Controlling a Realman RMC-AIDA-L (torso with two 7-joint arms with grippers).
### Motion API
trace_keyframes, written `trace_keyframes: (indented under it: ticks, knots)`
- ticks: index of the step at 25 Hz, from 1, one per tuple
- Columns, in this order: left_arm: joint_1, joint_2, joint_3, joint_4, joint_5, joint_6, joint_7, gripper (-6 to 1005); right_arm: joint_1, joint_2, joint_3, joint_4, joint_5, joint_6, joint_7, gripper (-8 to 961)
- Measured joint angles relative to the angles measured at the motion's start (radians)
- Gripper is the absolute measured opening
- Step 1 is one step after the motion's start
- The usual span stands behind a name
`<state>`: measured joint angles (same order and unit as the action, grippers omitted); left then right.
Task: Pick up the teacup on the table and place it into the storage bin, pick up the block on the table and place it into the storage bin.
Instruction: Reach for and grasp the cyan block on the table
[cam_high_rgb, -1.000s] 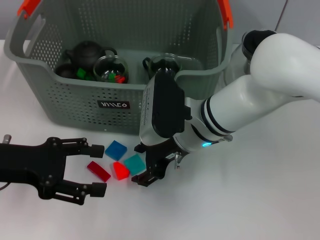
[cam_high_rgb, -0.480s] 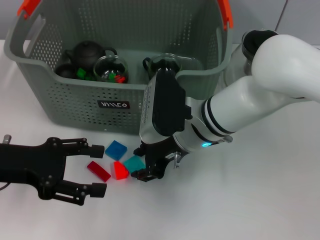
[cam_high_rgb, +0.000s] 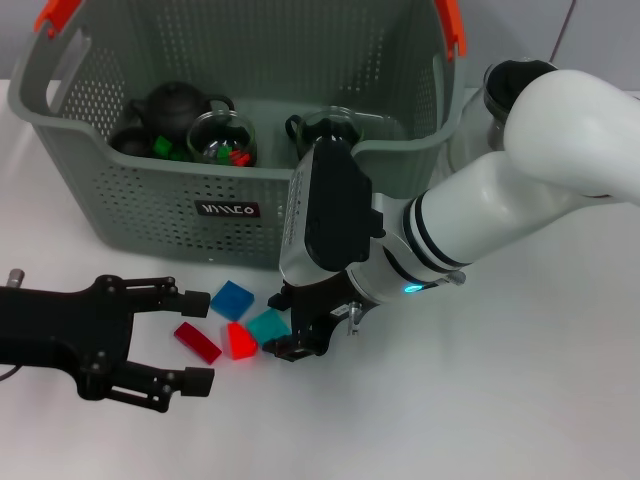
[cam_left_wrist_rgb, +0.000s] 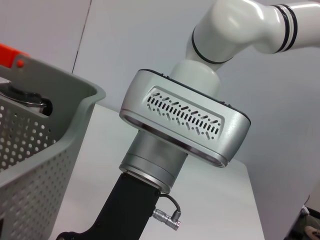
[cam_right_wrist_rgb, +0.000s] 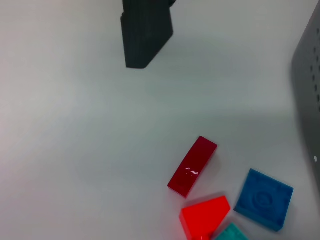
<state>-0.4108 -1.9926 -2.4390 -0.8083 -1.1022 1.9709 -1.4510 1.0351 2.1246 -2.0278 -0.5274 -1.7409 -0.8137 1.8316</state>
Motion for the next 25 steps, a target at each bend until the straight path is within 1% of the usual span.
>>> trace_keyframes:
  ticks: [13,25]
  knots:
    - [-0.009,0.001,0.0,0.0,0.007,0.005,-0.005,929,0.009,-0.002,0.0,0.014,-0.002,-0.026,0.001,569]
    - [-0.016,0.005,0.0,0.0,0.007,0.01,-0.014,928,0.012,-0.019,0.012,-0.013,-0.009,-0.079,0.011,572]
